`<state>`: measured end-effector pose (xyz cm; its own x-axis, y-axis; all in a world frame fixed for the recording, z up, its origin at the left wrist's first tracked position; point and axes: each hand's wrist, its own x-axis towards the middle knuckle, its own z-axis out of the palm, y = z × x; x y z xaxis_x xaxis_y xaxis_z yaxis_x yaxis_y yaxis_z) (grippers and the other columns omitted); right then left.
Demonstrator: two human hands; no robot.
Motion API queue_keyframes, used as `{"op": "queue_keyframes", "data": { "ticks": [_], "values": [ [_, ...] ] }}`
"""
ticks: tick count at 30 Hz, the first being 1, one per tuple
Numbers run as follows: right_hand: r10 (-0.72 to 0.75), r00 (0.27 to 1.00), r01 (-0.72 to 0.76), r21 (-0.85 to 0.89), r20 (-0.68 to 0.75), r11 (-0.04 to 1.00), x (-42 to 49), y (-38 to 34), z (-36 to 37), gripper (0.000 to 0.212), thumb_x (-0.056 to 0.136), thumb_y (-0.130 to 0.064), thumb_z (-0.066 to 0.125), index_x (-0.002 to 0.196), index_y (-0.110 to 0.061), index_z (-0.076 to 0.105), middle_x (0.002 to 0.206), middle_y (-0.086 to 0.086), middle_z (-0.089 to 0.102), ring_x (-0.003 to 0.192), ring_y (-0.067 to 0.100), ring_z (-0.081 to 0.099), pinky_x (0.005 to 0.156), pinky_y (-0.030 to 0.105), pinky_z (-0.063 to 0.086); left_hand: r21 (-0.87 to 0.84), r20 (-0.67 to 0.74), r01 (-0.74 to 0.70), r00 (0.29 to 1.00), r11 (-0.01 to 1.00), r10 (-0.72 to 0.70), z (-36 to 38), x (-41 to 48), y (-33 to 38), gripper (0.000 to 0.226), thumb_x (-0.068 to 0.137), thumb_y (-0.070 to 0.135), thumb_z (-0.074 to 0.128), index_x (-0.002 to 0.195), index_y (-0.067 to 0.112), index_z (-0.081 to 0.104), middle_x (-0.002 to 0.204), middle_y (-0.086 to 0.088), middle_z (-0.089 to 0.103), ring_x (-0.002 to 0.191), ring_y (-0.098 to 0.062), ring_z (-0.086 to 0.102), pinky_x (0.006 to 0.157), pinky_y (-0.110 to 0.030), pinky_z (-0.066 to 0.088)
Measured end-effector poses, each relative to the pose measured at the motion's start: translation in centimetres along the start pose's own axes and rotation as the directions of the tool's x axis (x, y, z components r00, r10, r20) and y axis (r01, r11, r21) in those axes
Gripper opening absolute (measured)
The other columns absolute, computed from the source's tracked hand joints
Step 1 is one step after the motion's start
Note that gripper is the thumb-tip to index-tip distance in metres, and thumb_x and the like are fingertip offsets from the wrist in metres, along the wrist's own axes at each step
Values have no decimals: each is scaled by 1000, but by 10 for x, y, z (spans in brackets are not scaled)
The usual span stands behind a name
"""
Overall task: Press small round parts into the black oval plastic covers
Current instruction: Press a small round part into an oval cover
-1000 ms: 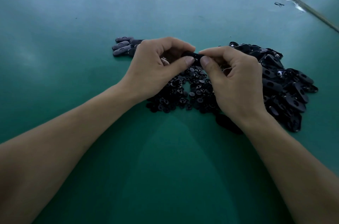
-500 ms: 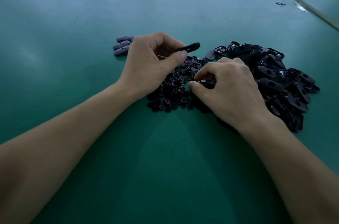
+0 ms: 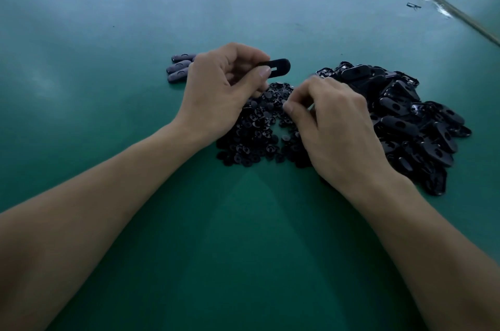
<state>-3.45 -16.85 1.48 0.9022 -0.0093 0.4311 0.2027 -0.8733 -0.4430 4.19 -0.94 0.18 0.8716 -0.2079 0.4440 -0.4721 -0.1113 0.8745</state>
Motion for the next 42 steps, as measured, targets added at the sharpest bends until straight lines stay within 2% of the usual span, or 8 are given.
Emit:
{"op": "queue_keyframes", "data": {
  "ticks": [3,10,15,18,25,30,36,42],
  "values": [
    [19,999,-14,105,-47,994,1,0,0,11,101,-25,56,92,-18,56,74,-12,55,69,8,53,63,21,37,0,7,2,1000,1000,-2,0,-1,0,16,90,7,71,101,19,68,75,7,74,74,-11,73,71,-25,59],
    [12,999,-4,192,-43,981,-1,3,3,4,93,-18,66,92,-20,64,78,-14,63,74,3,59,66,11,42,40,10,4,1000,999,-5,0,-2,0,19,87,9,72,100,23,72,81,5,75,76,-14,73,78,-33,61],
    [-23,997,37,203,-72,979,-2,3,3,3,94,-23,65,91,-22,65,72,-14,64,69,10,57,65,27,45,51,18,20,1000,998,-21,1,-1,-1,19,87,8,73,100,22,73,82,5,75,74,-9,73,75,-25,58],
    [-25,998,39,237,-61,971,-2,3,1,6,97,-24,62,90,-25,62,65,-2,65,58,15,52,57,32,43,53,22,27,999,998,-28,1,-1,-1,20,88,6,73,98,23,72,80,3,75,69,-6,70,71,-22,57],
    [18,989,21,261,-144,965,-1,0,1,10,89,-14,69,86,-23,65,73,-17,64,67,-2,58,62,4,39,41,31,8,999,999,-9,1,-2,1,21,85,6,74,99,22,72,85,4,76,77,-9,74,79,-25,59],
    [93,983,-31,361,-158,932,2,3,1,18,87,-15,72,100,-26,68,74,-20,64,70,-1,63,70,11,49,1,71,8,997,1000,-8,1,-3,1,24,83,4,74,97,24,73,86,6,77,79,-13,75,79,-25,59],
    [132,979,-52,430,-158,902,4,5,1,16,87,-13,71,90,-29,72,76,-17,69,72,1,67,73,23,56,-19,104,-3,995,1000,5,0,-4,2,23,82,3,75,97,20,74,83,5,77,77,-12,74,79,-28,60],
    [167,979,-90,488,-117,868,5,7,1,19,89,-13,71,103,-25,73,79,-13,73,75,6,71,80,36,59,-19,123,-6,992,1000,9,0,-5,5,26,80,1,75,95,22,73,83,8,76,76,-8,72,77,-23,58]
  ]
}}
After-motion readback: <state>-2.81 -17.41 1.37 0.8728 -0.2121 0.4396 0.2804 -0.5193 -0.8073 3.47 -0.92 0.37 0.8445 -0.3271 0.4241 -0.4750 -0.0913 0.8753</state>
